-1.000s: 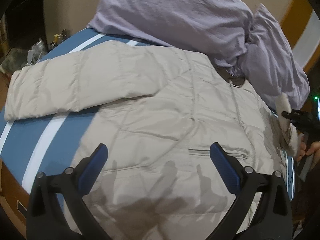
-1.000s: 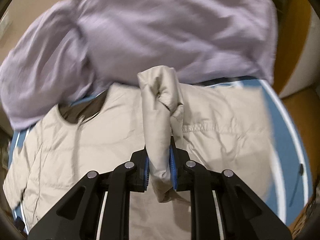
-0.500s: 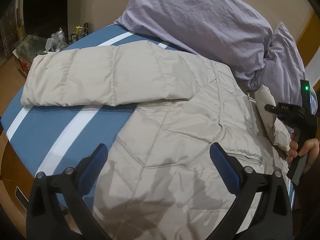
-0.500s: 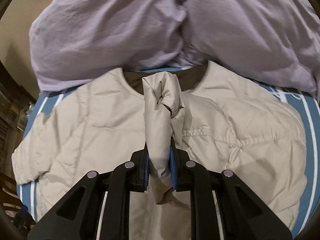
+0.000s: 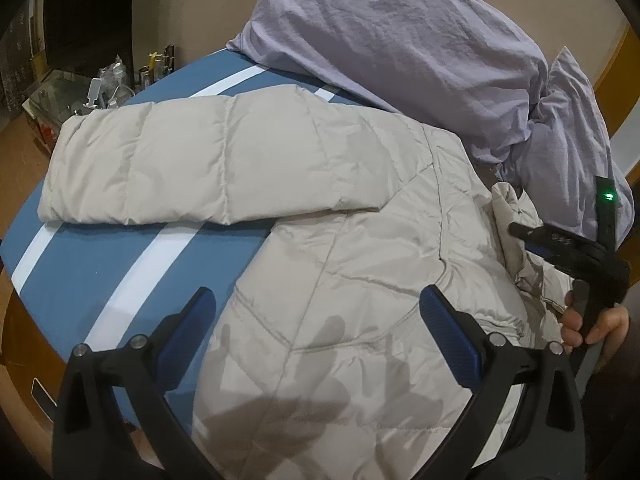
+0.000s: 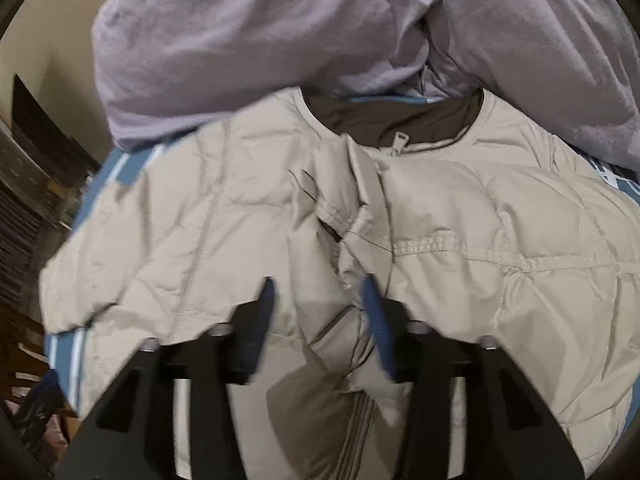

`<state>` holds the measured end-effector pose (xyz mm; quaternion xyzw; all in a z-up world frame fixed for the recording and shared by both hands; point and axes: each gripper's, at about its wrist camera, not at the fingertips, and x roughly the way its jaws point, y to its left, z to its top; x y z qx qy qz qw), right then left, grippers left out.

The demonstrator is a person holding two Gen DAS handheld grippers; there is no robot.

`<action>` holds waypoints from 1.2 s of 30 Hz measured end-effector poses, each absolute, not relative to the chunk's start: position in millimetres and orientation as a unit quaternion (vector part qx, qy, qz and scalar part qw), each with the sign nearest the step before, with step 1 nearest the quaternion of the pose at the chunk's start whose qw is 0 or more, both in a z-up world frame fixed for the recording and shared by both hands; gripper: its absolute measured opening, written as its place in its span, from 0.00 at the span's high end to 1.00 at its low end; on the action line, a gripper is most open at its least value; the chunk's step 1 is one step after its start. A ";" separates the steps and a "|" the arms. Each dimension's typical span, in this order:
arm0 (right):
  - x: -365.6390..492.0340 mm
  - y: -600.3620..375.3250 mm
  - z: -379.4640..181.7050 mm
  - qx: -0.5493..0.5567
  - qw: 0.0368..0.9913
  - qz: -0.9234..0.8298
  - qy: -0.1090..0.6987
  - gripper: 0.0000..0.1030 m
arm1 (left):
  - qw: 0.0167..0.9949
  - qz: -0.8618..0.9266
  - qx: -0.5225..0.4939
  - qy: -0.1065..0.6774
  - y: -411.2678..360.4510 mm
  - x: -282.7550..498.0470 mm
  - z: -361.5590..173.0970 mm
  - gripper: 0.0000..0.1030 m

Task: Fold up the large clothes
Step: 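Fold the held sleeve across the jacket front with the right gripper, then grasp the other sleeve with the left gripper and lift it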

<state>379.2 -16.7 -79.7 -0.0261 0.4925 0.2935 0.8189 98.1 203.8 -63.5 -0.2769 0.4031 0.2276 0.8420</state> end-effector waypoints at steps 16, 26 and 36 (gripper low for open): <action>390.2 -37.5 -117.7 -0.059 0.857 0.195 0.473 0.26 | 0.814 0.317 -0.299 0.384 273.1 73.1 -63.9 0.02; 382.1 -36.2 -134.8 -0.100 0.864 0.193 0.454 0.23 | 0.772 0.398 -0.332 0.369 338.1 32.5 -77.1 0.02; 384.9 -36.8 -134.2 -0.093 0.861 0.197 0.459 0.23 | 0.725 0.442 -0.386 0.361 412.8 3.3 -99.4 0.06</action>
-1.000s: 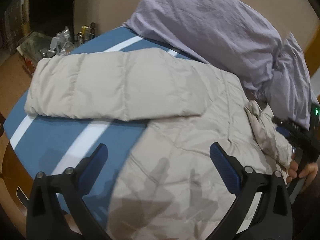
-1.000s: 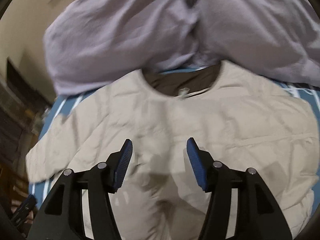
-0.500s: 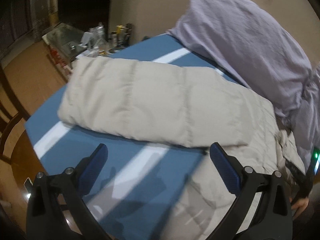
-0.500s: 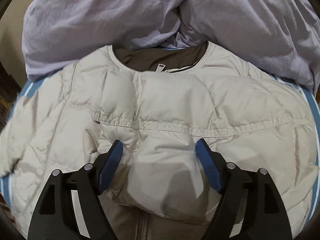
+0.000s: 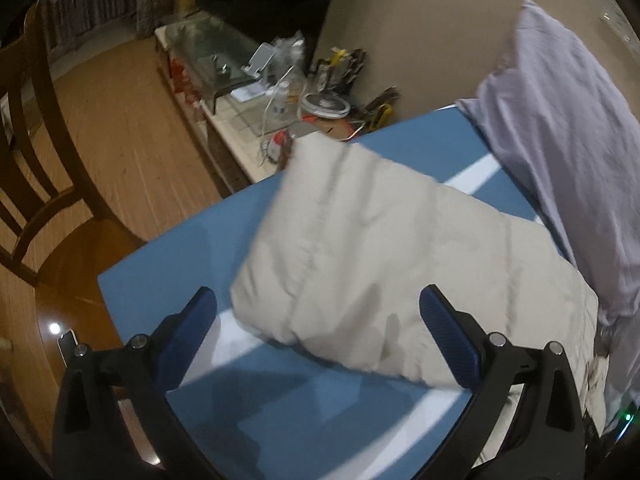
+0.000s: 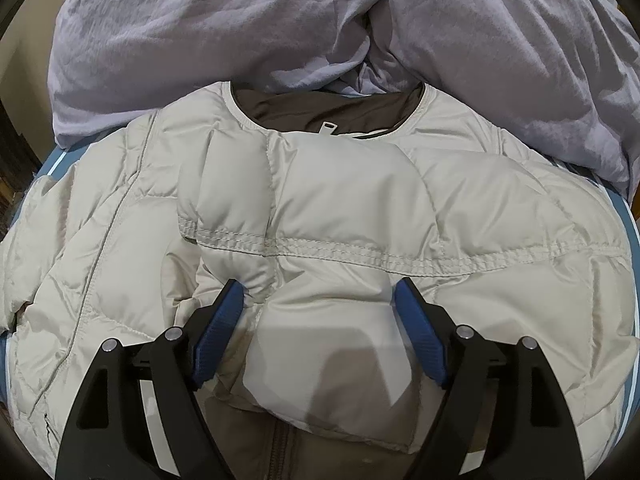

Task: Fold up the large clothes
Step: 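Grasp the other sleeve with the left gripper and lift it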

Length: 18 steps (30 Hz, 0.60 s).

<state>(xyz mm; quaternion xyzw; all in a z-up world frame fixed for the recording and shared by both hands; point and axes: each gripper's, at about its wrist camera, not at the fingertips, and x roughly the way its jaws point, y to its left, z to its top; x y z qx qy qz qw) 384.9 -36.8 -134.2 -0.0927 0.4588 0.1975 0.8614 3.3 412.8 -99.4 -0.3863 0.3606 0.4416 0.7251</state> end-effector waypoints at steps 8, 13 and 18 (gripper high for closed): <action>384.2 -37.2 -133.8 -0.091 0.860 0.197 0.461 0.23 | 0.711 0.436 -0.418 0.361 424.7 1.0 -115.1 0.28; 382.8 -38.0 -133.6 -0.089 0.859 0.195 0.464 0.23 | 0.712 0.428 -0.430 0.353 422.8 5.7 -115.1 0.50; 380.3 -40.1 -132.8 -0.089 0.857 0.196 0.468 0.23 | 0.720 0.414 -0.440 0.341 418.2 10.6 -114.5 0.76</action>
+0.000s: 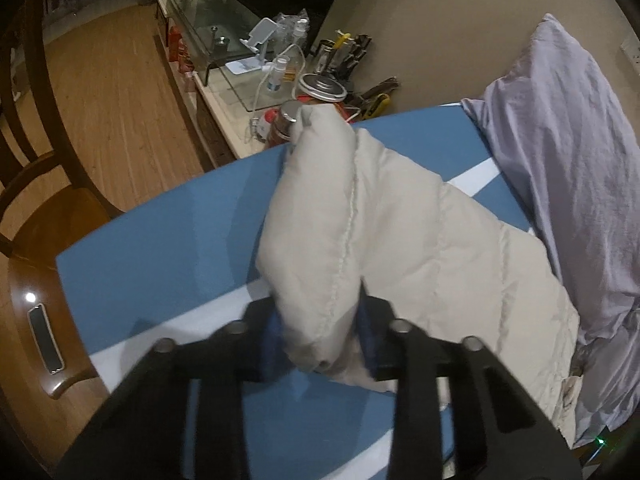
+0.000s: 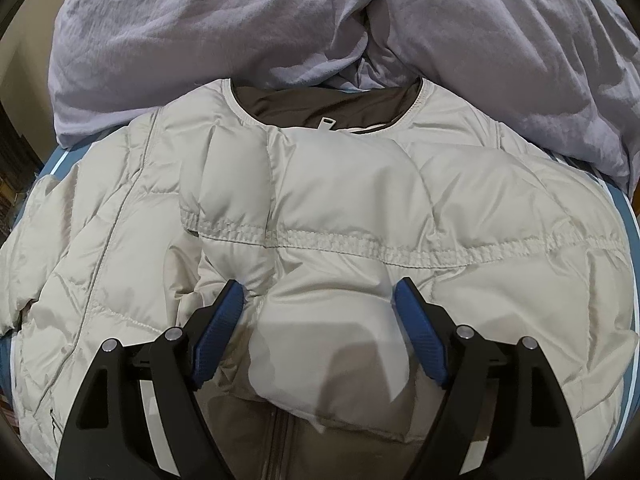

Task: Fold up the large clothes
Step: 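Grasp the other sleeve with the left gripper and lift it, then fold the held sleeve across the jacket front and release with the left gripper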

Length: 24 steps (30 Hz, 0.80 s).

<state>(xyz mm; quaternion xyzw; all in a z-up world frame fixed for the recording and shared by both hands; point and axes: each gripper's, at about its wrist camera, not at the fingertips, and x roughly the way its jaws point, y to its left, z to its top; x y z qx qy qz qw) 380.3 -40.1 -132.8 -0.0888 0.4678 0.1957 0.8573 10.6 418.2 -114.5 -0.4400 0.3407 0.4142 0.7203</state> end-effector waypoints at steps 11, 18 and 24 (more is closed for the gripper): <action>372.7 -52.6 -127.9 -0.081 0.852 0.209 0.472 0.23 | 0.792 0.367 -0.398 0.280 394.6 42.1 -39.8 0.83; 363.5 -65.5 -120.0 -0.082 0.851 0.217 0.472 0.23 | 0.850 0.288 -0.365 0.248 357.2 95.2 21.0 0.83; 351.8 -85.2 -108.5 -0.081 0.856 0.223 0.460 0.23 | 0.880 0.220 -0.347 0.240 313.4 138.9 50.7 0.83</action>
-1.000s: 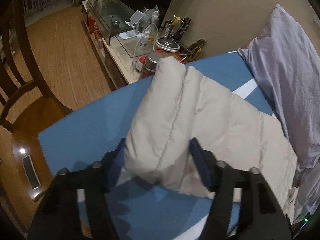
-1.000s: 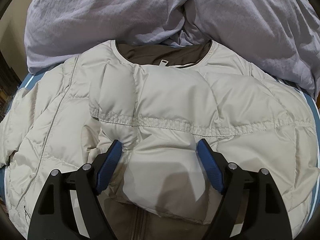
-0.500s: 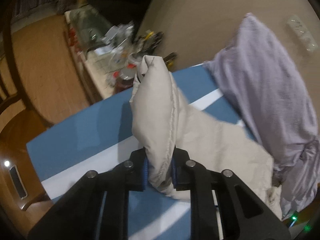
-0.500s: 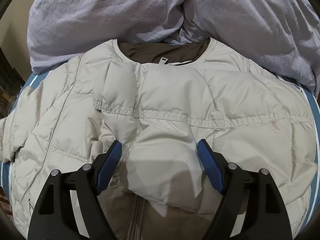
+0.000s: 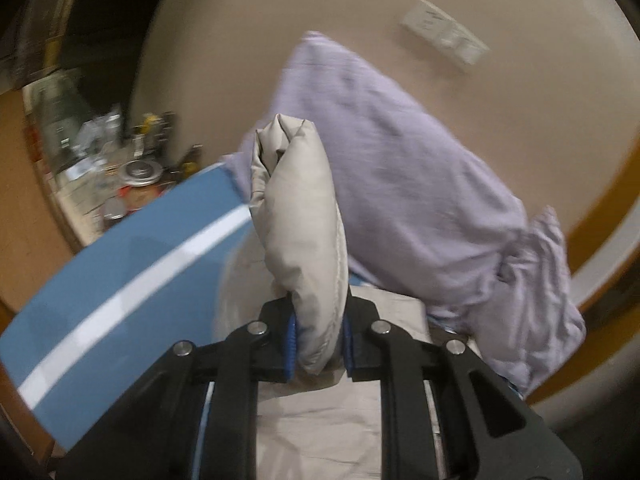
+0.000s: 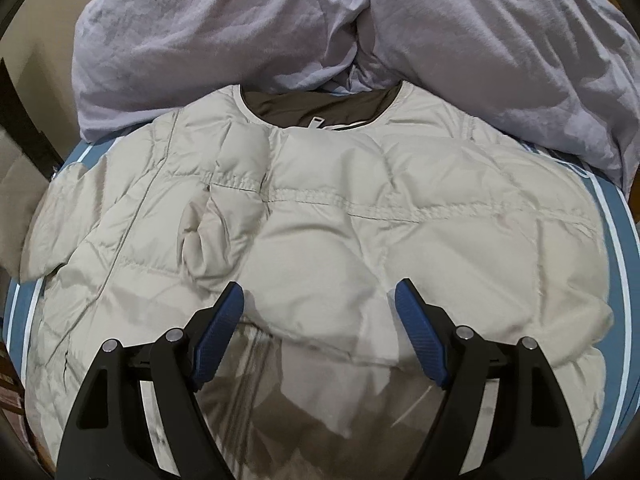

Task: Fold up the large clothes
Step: 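Fold the held sleeve across the jacket front and release with the left gripper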

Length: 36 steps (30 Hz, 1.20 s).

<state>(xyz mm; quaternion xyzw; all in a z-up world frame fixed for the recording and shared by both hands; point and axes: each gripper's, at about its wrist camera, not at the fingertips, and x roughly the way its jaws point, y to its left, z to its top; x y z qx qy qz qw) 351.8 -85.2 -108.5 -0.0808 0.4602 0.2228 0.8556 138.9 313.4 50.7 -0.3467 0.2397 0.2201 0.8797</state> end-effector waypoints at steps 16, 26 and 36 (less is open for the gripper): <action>336.8 -160.3 -95.5 -0.033 0.870 0.187 0.455 0.23 | 0.912 0.033 -0.300 0.280 188.1 251.5 72.3 0.83; 330.2 -190.4 -89.9 -0.010 0.877 0.164 0.452 0.23 | 0.897 -0.012 -0.252 0.363 119.2 301.2 27.8 0.83; 326.6 -209.3 -94.3 0.001 0.878 0.144 0.456 0.23 | 0.865 -0.015 -0.221 0.450 74.7 322.5 -39.7 0.76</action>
